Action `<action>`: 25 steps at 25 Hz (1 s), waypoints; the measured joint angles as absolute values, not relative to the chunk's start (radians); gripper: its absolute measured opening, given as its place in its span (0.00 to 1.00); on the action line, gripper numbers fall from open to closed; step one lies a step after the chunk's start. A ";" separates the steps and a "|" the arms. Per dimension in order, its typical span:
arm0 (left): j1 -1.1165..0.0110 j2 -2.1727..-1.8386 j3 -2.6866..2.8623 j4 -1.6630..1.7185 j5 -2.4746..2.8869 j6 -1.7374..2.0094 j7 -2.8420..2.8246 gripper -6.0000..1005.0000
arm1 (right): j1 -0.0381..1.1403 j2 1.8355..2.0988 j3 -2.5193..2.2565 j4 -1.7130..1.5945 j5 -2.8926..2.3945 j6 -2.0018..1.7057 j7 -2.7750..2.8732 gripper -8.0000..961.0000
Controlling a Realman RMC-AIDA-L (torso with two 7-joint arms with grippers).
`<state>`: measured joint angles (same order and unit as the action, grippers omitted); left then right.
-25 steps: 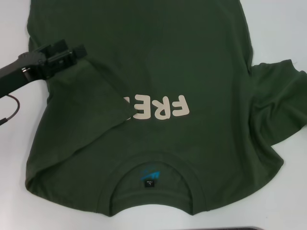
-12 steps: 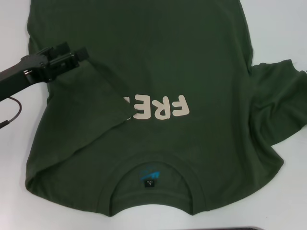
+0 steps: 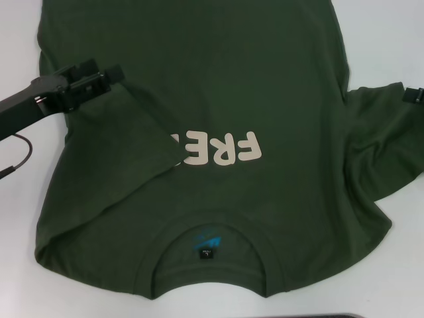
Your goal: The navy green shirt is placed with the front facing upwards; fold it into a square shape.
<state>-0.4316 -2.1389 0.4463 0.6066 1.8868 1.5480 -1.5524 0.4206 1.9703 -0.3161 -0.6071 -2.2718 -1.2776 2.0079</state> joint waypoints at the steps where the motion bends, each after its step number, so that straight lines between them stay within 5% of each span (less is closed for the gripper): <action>1: -0.432 -2.139 0.446 0.607 1.887 1.548 -1.552 0.88 | 0.421 1.971 -0.318 -0.607 -2.272 -1.275 2.008 0.95; 25: -0.433 -2.137 0.446 0.592 1.885 1.539 -1.552 0.88 | 0.430 1.982 -0.322 -0.595 -2.267 -1.256 2.000 0.94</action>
<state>-0.4332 -2.1373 0.4462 0.5917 1.8850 1.5387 -1.5523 0.4301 1.9818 -0.3222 -0.5946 -2.2666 -1.2555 1.9995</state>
